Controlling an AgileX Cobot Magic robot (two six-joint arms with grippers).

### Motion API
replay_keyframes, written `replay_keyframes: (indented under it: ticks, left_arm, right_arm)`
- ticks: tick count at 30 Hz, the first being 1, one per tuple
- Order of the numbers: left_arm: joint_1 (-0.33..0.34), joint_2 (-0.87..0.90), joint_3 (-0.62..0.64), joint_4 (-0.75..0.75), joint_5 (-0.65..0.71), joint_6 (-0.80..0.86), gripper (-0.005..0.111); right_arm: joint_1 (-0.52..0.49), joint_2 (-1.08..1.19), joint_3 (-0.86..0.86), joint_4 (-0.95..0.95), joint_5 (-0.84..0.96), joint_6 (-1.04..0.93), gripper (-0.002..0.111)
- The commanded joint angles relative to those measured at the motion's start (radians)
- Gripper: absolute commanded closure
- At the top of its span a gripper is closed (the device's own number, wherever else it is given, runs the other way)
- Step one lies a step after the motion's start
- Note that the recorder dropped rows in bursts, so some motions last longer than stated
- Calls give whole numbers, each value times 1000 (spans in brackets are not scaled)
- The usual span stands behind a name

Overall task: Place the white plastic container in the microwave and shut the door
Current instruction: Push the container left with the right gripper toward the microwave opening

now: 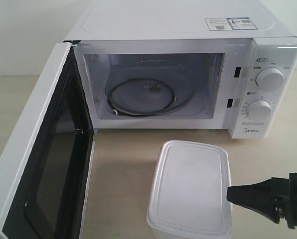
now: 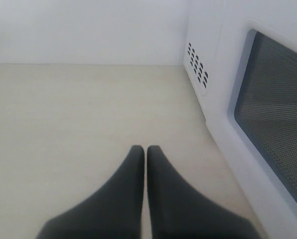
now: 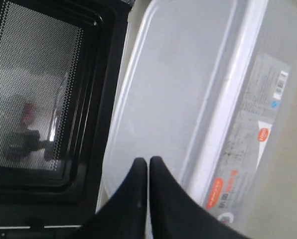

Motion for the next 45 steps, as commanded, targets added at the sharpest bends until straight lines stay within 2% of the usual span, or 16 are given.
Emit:
replay_keyframes:
  ticks: [1, 5, 7, 12, 23, 29, 33, 35, 39, 45]
  left_arm:
    - [1, -2, 4, -9, -4, -3, 102]
    - [1, -2, 4, -9, -4, -3, 102]
    - [1, -2, 4, -9, -4, -3, 102]
    - [1, -2, 4, -9, -4, -3, 102]
    - [1, -2, 4, -9, -6, -3, 102]
    - [1, -2, 4, -9, -6, -3, 102]
    - [1, -2, 4, -9, -6, -3, 102]
    - [1, -2, 4, -9, -6, -3, 102]
    - [1, -2, 4, -9, -4, -3, 102]
    - [1, -2, 4, -9, -4, -3, 102]
  right_arm:
    - [-4, 1, -30, -8, 27, 95, 93]
    - [-4, 1, -47, -8, 45, 106, 56]
    - [-4, 1, -53, -2, 73, 128, 50]
    - [-2, 1, -66, -2, 179, 176, 54]
    - [5, 1, -72, 4, 125, 206, 54]
    - [145, 1, -155, 22, 237, 277, 55]
    - [161, 1, -175, 48, 243, 284, 55]
    - [161, 1, -177, 33, 243, 299, 60]
    - [161, 1, -177, -5, 243, 325, 78]
    - [161, 1, -177, -46, 243, 340, 81]
